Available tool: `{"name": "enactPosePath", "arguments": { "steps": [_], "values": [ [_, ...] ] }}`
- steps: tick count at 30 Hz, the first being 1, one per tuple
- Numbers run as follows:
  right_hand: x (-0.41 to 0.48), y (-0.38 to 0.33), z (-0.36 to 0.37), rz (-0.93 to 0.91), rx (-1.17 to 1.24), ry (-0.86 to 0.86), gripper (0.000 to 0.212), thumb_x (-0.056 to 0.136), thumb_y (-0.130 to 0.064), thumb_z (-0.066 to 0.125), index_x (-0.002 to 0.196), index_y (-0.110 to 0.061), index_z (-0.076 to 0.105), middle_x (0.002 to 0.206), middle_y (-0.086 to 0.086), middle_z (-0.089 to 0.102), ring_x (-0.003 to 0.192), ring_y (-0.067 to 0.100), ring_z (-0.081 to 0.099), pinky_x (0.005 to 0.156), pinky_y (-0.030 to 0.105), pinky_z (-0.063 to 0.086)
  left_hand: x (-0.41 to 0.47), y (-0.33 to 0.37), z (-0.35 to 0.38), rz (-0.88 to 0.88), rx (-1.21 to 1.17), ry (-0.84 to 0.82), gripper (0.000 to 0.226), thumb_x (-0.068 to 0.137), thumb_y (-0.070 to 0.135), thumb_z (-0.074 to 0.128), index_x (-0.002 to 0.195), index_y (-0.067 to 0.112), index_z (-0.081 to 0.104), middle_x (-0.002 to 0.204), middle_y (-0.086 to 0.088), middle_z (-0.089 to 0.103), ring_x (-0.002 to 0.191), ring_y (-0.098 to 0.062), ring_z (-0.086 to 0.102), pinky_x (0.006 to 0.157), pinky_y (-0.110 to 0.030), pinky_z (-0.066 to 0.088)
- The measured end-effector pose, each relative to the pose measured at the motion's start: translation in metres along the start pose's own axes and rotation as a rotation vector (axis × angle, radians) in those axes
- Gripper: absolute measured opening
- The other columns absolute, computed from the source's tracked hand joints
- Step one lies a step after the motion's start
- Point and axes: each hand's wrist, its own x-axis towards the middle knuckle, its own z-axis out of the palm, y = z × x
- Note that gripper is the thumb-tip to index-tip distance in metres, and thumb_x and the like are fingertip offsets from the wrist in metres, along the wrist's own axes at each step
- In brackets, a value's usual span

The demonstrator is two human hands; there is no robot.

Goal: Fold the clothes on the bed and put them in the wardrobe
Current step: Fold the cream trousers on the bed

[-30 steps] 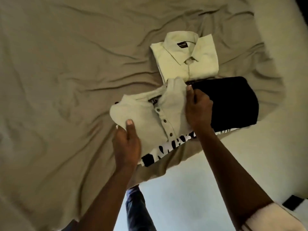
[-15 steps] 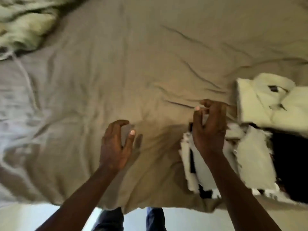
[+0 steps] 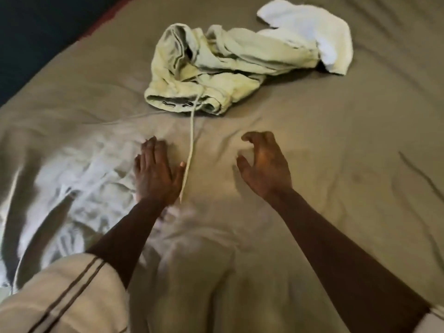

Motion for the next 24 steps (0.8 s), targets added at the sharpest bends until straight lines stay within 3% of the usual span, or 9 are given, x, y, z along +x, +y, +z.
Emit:
{"name": "enactPosePath", "arguments": {
  "steps": [5,8,10,12,15,18,20,24],
  "values": [
    [0.099,-0.052,0.042,-0.152,-0.365,0.128,0.063,0.084,-0.038,0.07,0.139,-0.017,0.049,0.138,0.012,0.048,0.127,0.033,0.047,0.096,0.049,0.047,-0.004,-0.021,0.02,0.02,-0.005,-0.012,0.079,0.099,0.058,0.043,0.161,0.012,0.029,0.17,-0.01,0.021,0.159,-0.029,0.013,0.128,-0.048,0.012],
    [0.146,-0.066,0.053,-0.13,-0.597,-0.068,0.073,0.088,-0.041,0.065,0.151,-0.015,0.037,0.147,0.013,0.047,0.137,0.035,0.044,0.104,0.049,0.04,0.0,-0.025,0.025,0.014,-0.037,-0.015,0.081,0.098,0.059,0.041,0.163,0.013,0.024,0.172,-0.007,0.017,0.16,-0.025,0.008,0.128,-0.047,0.011],
    [0.165,-0.068,0.05,-0.072,-0.641,-0.249,0.05,0.094,-0.031,0.061,0.14,-0.015,0.05,0.136,0.012,0.059,0.128,0.034,0.054,0.102,0.043,0.042,0.001,-0.025,0.027,-0.011,-0.053,-0.059,0.083,0.097,0.062,0.039,0.162,0.014,0.025,0.172,-0.006,0.018,0.16,-0.024,0.009,0.128,-0.047,0.012],
    [0.175,-0.078,0.032,0.106,-0.502,-0.286,0.034,0.095,-0.026,0.058,0.126,-0.014,0.061,0.128,0.013,0.065,0.122,0.035,0.06,0.098,0.038,0.047,0.007,-0.027,0.02,-0.047,-0.057,-0.156,0.088,0.093,0.068,0.038,0.162,0.015,0.027,0.172,-0.005,0.019,0.16,-0.024,0.01,0.128,-0.049,0.015],
    [0.178,-0.107,-0.019,0.337,-0.167,-0.223,0.039,0.092,-0.023,0.056,0.131,-0.015,0.059,0.128,0.014,0.067,0.121,0.036,0.06,0.093,0.035,0.048,0.025,-0.013,-0.016,-0.16,-0.23,-0.349,0.096,0.085,0.08,0.043,0.158,0.019,0.033,0.17,-0.006,0.025,0.159,-0.027,0.016,0.127,-0.05,0.02],
    [0.163,-0.143,-0.091,0.229,-0.045,-0.288,0.067,0.089,-0.01,0.048,0.15,-0.034,0.034,0.127,0.013,0.067,0.105,0.036,0.066,0.082,0.037,0.05,0.047,0.034,-0.103,-0.241,-0.645,-0.185,0.084,0.088,0.079,0.041,0.152,0.024,0.042,0.157,-0.003,0.047,0.145,-0.024,0.045,0.116,-0.044,0.039],
    [0.147,-0.165,-0.146,0.097,-0.035,-0.317,0.085,0.086,-0.002,0.044,0.156,-0.047,0.025,0.133,0.011,0.066,0.09,0.031,0.068,0.072,0.038,0.054,0.058,0.077,-0.173,-0.048,-0.676,-0.045,0.078,0.091,0.066,0.052,0.156,0.027,0.035,0.16,0.003,0.041,0.144,-0.012,0.041,0.112,-0.035,0.039],
    [0.121,-0.206,-0.263,0.094,0.222,-0.274,0.089,0.084,0.005,0.039,0.154,-0.05,0.031,0.143,0.002,0.058,0.085,0.024,0.069,0.057,0.028,0.05,0.076,0.18,-0.301,0.354,-0.544,-0.129,0.102,0.081,0.061,0.078,0.16,0.026,0.025,0.162,0.007,0.036,0.139,-0.007,0.041,0.111,-0.031,0.04]
  ]
}}
